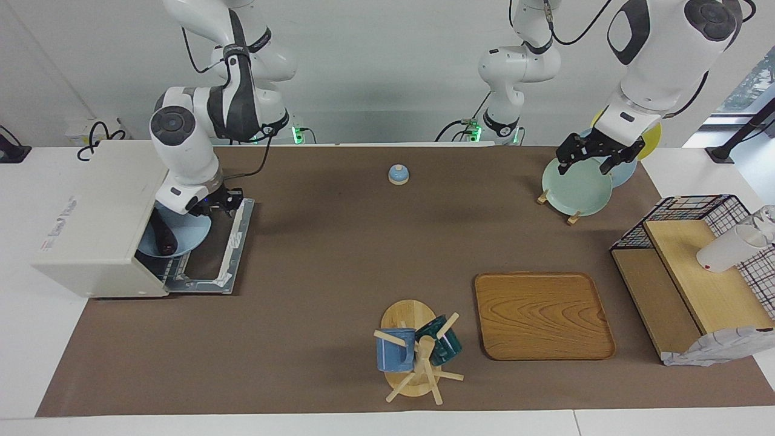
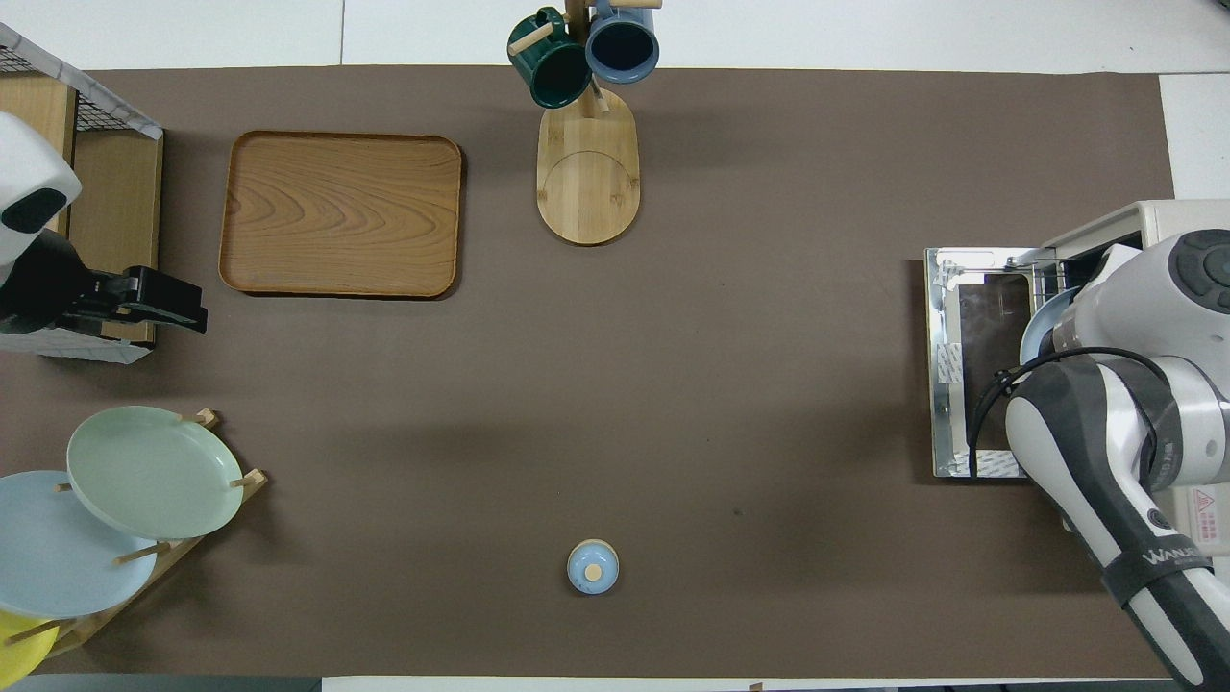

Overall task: Put eggplant into oven
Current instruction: 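Carry the eggplant with the right gripper into the open toaster oven, then open the right gripper inside the oven and draw it back out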

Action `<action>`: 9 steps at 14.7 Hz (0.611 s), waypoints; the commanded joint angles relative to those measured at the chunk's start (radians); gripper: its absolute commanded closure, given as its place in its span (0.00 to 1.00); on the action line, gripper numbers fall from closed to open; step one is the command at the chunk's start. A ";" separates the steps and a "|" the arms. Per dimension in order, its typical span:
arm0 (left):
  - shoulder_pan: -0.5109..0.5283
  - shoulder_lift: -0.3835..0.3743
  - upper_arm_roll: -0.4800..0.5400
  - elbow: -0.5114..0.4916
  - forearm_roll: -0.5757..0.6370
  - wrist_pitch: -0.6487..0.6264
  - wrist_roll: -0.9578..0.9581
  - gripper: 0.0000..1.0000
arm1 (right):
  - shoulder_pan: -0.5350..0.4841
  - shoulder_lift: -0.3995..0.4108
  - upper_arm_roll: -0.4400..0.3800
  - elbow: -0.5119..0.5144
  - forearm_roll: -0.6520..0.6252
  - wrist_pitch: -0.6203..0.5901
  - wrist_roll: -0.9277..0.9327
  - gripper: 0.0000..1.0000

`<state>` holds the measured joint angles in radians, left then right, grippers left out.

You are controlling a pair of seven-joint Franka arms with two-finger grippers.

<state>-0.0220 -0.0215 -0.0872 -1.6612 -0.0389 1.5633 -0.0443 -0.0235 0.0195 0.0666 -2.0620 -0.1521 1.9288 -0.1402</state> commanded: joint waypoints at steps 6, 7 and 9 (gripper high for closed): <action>0.010 0.002 -0.009 0.014 0.019 -0.014 0.003 0.00 | 0.062 0.083 0.004 -0.116 0.026 0.297 0.163 1.00; 0.010 0.002 -0.009 0.014 0.019 -0.014 0.004 0.00 | 0.060 0.094 0.004 -0.116 0.026 0.302 0.163 1.00; 0.010 0.002 -0.009 0.014 0.019 -0.014 0.003 0.00 | 0.057 0.100 0.002 -0.124 0.017 0.312 0.163 1.00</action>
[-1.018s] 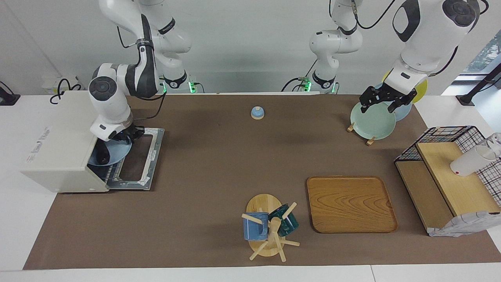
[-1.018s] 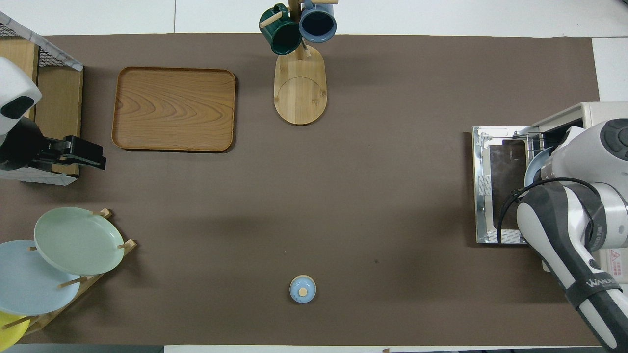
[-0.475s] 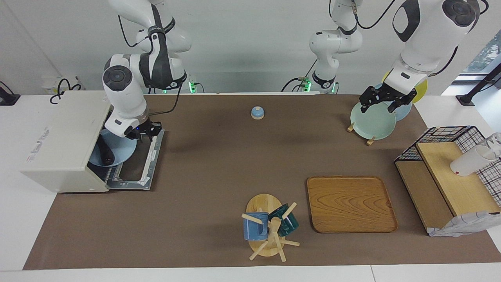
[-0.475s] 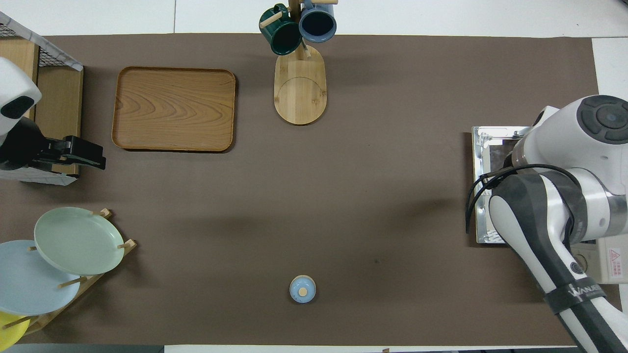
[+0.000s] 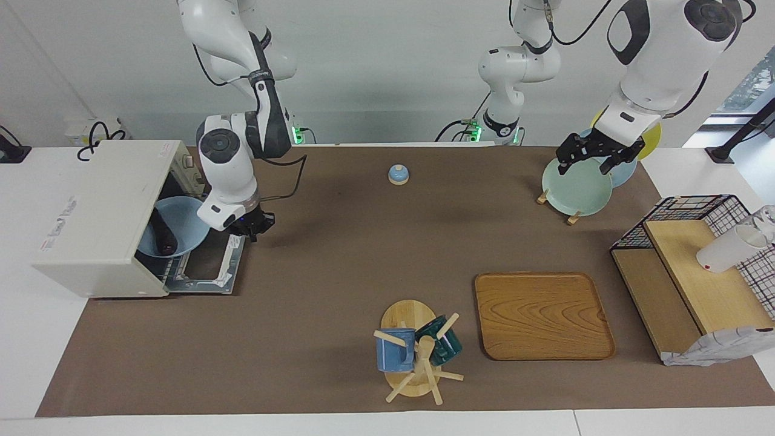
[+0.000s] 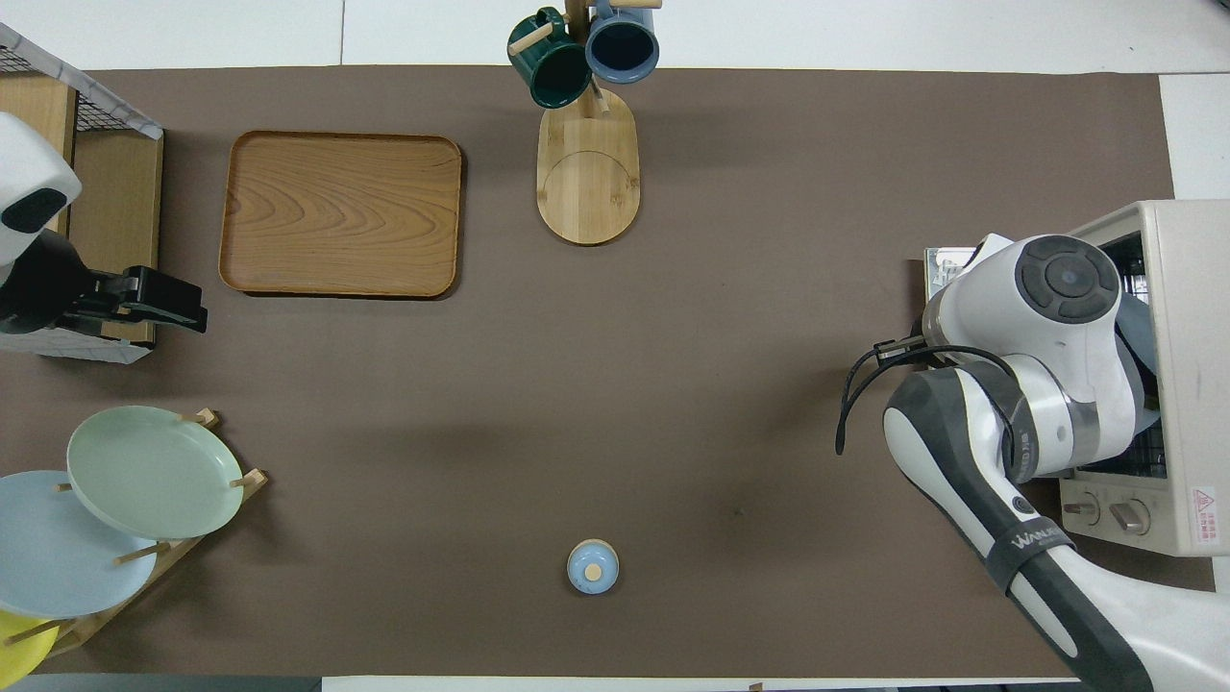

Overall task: Put eggplant into oven
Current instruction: 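Open the right gripper inside the oven and draw it back out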

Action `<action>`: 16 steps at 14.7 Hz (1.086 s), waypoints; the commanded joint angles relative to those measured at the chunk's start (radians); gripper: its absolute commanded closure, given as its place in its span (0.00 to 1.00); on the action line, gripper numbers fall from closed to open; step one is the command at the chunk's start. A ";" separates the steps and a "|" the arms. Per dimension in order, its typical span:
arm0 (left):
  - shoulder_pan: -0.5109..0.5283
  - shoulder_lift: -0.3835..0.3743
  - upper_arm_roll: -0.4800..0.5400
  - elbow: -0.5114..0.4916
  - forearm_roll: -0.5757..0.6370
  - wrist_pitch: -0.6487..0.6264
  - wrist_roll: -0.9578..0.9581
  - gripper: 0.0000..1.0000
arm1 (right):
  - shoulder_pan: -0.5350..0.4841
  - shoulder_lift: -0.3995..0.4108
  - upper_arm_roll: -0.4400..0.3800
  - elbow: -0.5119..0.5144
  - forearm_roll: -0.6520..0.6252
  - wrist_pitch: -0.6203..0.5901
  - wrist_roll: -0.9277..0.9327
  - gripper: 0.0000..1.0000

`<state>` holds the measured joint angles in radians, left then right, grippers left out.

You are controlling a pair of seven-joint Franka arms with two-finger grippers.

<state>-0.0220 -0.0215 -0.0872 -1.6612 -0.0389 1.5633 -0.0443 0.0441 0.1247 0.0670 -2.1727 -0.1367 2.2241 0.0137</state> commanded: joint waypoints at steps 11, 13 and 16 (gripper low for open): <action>0.010 0.002 -0.009 0.014 0.019 -0.014 0.003 0.00 | -0.029 -0.002 -0.001 -0.107 -0.088 0.121 0.005 1.00; 0.010 0.002 -0.009 0.014 0.019 -0.014 0.003 0.00 | -0.029 -0.002 0.000 -0.101 -0.173 0.114 0.003 1.00; 0.010 0.002 -0.009 0.014 0.019 -0.014 0.003 0.00 | -0.023 -0.002 0.000 -0.098 -0.242 0.101 0.000 1.00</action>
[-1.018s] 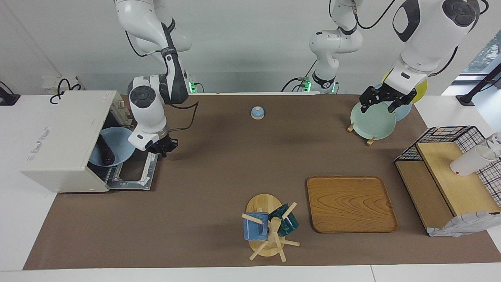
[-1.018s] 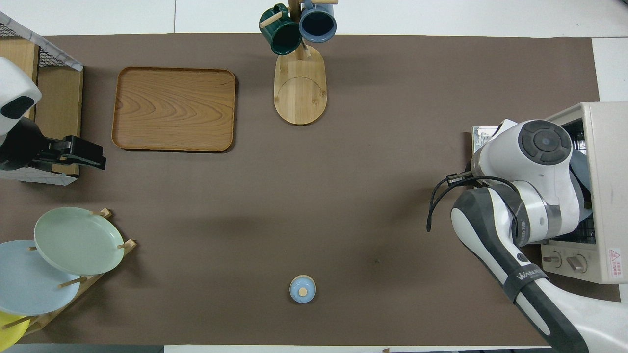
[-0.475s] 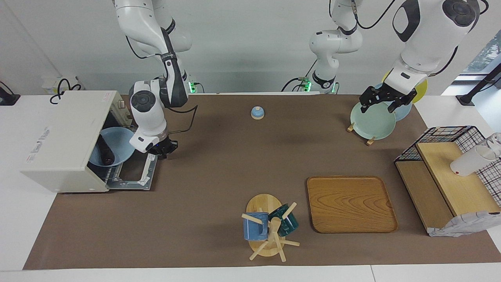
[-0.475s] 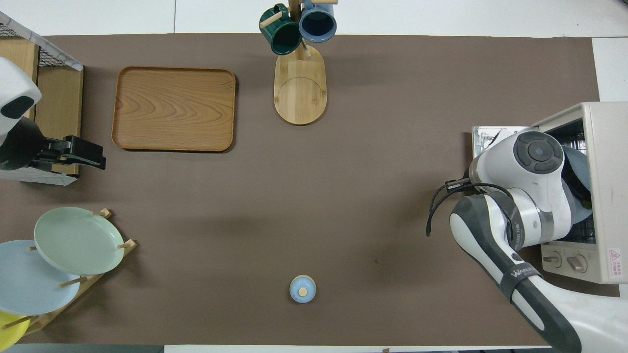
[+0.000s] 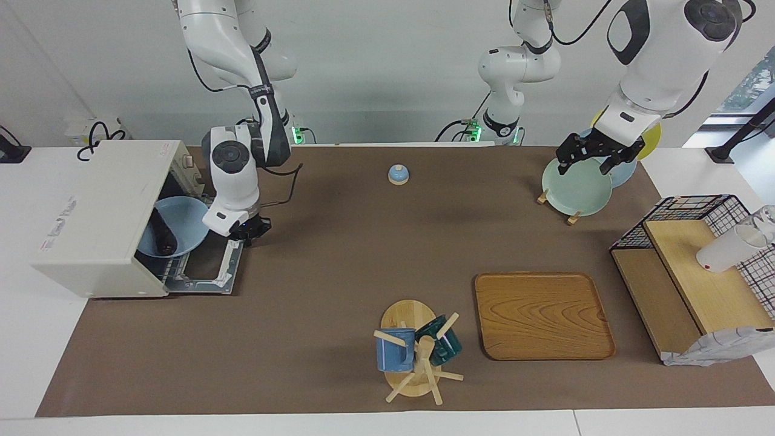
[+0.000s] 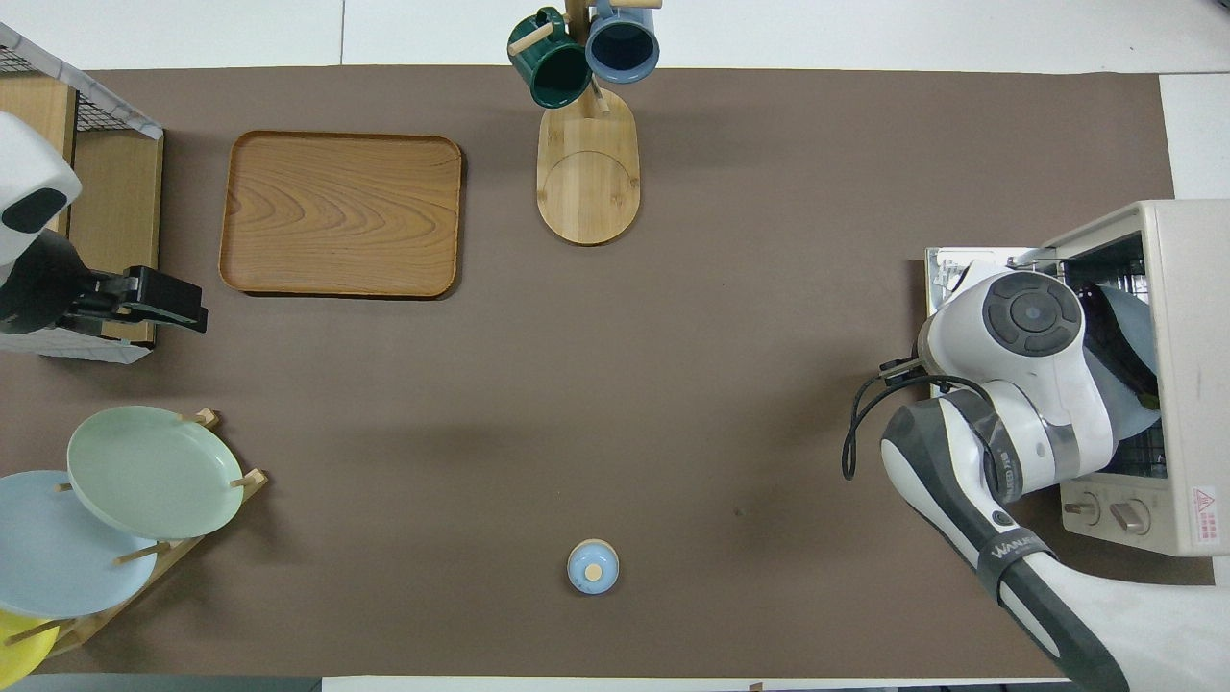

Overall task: Put eggplant into oven
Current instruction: 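Open the right gripper inside the oven and draw it back out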

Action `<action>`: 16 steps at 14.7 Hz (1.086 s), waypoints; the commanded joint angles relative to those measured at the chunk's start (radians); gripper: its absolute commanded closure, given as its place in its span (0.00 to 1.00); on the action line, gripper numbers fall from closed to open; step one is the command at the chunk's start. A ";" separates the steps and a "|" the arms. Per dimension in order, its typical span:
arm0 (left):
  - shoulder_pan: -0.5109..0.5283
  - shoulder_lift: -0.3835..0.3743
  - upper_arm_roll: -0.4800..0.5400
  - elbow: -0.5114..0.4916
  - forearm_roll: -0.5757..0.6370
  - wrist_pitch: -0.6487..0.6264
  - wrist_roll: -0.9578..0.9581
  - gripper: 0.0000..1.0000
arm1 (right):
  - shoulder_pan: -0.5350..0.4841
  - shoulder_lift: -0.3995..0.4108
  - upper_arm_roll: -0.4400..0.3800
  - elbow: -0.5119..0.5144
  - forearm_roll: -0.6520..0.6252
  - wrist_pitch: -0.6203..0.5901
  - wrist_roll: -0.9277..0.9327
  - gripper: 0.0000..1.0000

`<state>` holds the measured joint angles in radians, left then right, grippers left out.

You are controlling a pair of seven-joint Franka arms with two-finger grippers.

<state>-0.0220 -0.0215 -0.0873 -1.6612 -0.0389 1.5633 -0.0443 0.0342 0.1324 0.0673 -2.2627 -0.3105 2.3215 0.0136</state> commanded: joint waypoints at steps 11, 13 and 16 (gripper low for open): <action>0.010 0.002 -0.009 0.014 0.019 -0.014 0.003 0.00 | -0.085 -0.060 -0.001 0.229 -0.063 -0.280 -0.211 1.00; 0.010 0.002 -0.009 0.014 0.019 -0.014 0.003 0.00 | -0.128 -0.079 -0.001 0.232 -0.039 -0.290 -0.270 1.00; 0.010 0.002 -0.009 0.014 0.019 -0.014 0.003 0.00 | -0.151 -0.118 -0.004 0.230 -0.036 -0.343 -0.302 1.00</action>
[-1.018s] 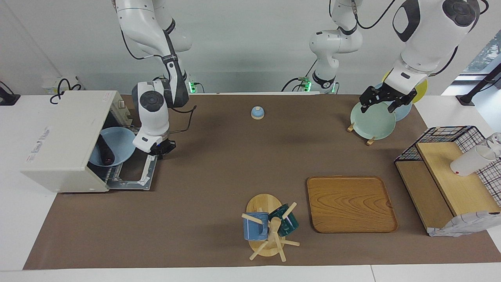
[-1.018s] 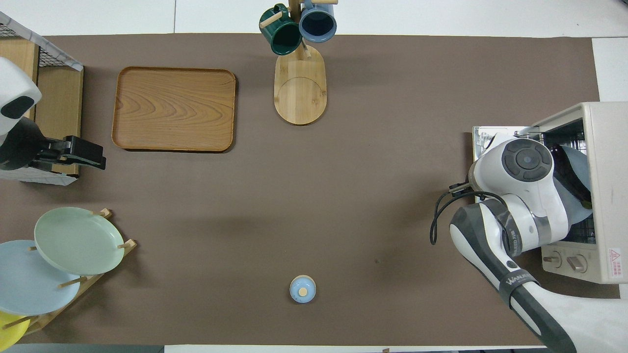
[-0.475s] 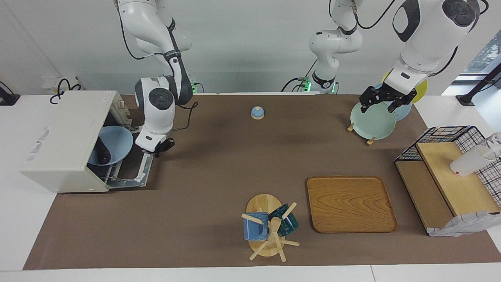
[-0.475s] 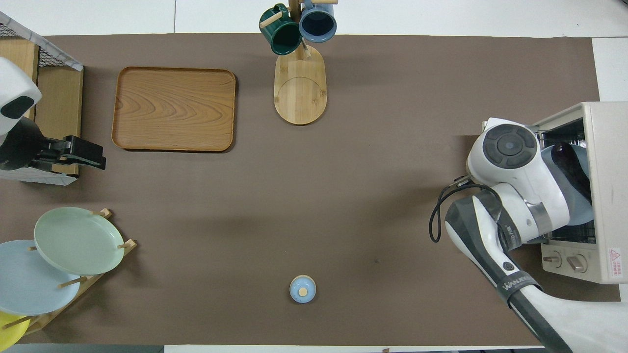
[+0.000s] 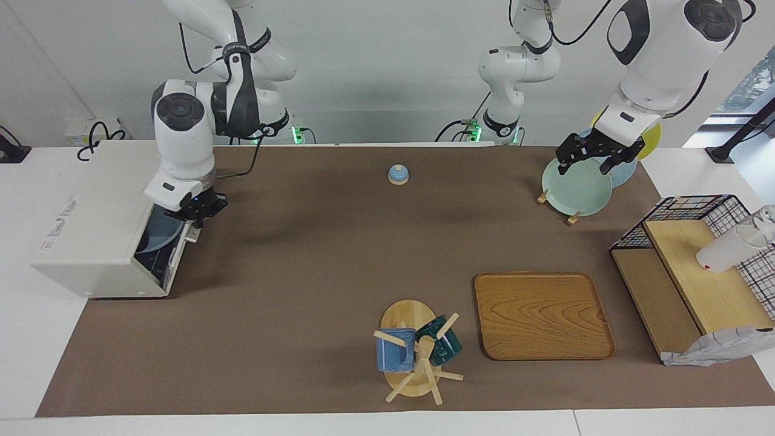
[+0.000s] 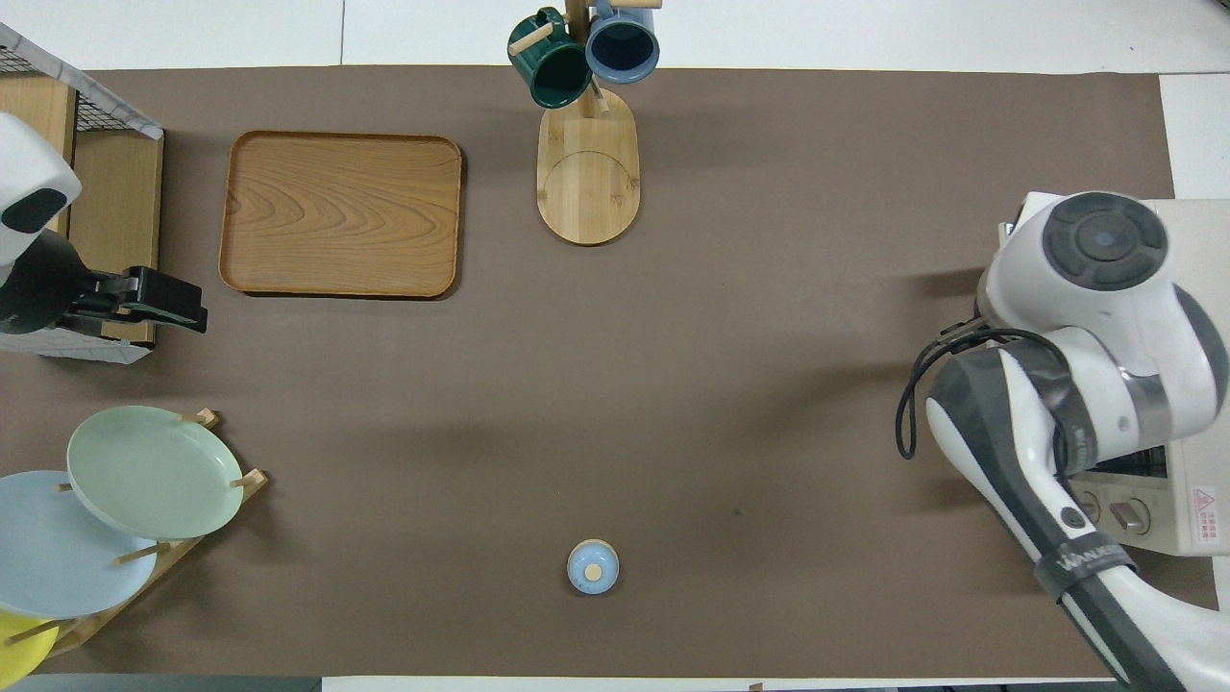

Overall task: Put eggplant into oven
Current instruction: 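Push the oven door up closed with the right gripper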

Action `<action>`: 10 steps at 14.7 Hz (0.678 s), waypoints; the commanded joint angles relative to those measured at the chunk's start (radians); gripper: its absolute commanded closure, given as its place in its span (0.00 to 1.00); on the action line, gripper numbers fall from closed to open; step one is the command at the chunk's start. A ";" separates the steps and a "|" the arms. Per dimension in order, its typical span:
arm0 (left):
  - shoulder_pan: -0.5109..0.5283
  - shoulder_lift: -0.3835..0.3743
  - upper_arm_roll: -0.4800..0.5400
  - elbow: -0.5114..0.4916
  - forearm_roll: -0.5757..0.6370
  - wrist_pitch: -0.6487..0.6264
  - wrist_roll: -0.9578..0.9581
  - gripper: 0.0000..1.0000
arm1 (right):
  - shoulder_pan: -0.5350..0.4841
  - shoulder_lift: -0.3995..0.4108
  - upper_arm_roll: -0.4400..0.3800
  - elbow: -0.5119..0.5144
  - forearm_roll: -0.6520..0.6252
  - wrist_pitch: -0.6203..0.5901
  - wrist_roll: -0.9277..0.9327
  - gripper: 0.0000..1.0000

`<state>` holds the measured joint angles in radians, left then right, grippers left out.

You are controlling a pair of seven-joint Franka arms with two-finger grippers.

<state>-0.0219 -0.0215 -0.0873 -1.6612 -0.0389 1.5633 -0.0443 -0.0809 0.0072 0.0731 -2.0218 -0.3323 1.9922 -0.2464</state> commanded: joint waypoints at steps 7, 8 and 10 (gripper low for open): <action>0.010 0.002 -0.009 0.014 0.019 -0.014 0.003 0.00 | -0.066 -0.001 -0.010 0.188 0.111 -0.261 -0.091 0.89; 0.010 0.002 -0.009 0.014 0.019 -0.014 0.003 0.00 | -0.065 -0.001 -0.010 0.227 0.124 -0.304 -0.091 0.86; 0.010 0.002 -0.009 0.014 0.019 -0.014 0.003 0.00 | -0.062 -0.009 -0.007 0.281 0.153 -0.360 -0.091 0.78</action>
<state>-0.0219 -0.0215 -0.0873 -1.6612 -0.0389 1.5633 -0.0443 -0.1369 -0.0068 0.0584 -1.8105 -0.2257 1.6966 -0.3134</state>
